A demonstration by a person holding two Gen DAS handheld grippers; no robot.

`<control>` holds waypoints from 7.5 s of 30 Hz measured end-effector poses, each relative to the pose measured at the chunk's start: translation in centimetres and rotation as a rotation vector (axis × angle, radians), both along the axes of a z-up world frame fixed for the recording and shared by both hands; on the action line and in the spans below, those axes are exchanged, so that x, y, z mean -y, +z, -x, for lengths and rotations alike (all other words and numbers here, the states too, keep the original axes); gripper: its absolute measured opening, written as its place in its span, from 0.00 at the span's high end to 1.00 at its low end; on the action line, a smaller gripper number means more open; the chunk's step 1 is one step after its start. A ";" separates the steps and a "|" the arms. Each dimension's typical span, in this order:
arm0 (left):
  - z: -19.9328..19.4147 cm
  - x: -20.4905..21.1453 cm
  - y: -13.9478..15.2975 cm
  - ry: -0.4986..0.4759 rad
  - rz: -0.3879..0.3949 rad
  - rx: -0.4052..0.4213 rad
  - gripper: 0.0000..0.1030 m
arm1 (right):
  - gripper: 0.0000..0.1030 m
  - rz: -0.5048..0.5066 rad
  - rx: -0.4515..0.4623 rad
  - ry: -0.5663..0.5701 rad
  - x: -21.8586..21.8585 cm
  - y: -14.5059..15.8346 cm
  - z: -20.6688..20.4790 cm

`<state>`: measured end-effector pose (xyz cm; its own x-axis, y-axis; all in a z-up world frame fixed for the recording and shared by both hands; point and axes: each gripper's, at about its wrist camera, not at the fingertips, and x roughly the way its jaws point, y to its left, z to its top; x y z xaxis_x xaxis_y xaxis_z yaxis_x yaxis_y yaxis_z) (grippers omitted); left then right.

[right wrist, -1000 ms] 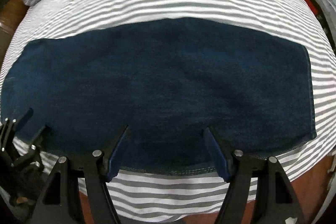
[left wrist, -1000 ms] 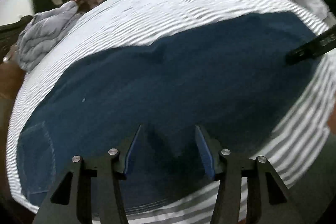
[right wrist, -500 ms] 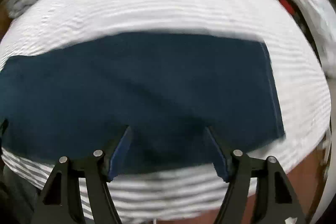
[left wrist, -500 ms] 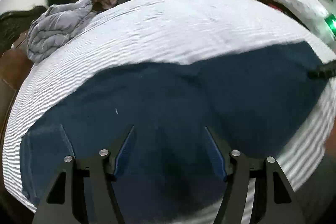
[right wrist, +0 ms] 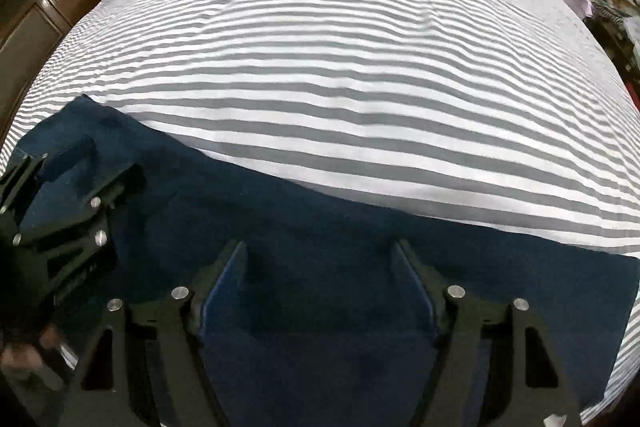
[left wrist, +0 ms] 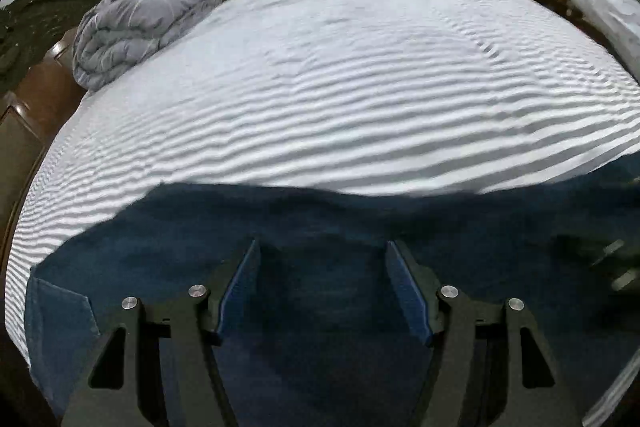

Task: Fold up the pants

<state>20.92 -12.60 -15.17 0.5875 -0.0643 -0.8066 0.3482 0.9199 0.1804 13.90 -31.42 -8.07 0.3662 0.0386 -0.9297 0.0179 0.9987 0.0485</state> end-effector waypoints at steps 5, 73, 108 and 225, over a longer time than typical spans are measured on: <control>-0.1 -3.1 -0.7 0.002 -0.013 0.033 0.34 | 0.66 -0.148 0.012 -0.089 8.2 0.4 3.2; 0.3 -17.6 0.0 0.233 0.025 0.041 0.22 | 0.36 -0.765 -0.696 0.339 -18.9 -5.1 -21.2; 0.9 -17.6 -0.5 0.252 0.013 0.083 0.12 | 0.88 -0.970 -0.587 -0.015 -16.9 -8.7 -22.3; 6.9 -5.0 1.8 0.007 0.030 -0.015 0.05 | 0.04 0.116 0.053 -0.171 14.8 -0.3 13.0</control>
<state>14.02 -7.65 -13.37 0.5756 -0.0844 -0.8134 0.3441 0.9273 0.1473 0.93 -46.24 -8.39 0.4068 -0.1344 -0.9036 0.1886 0.9802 -0.0609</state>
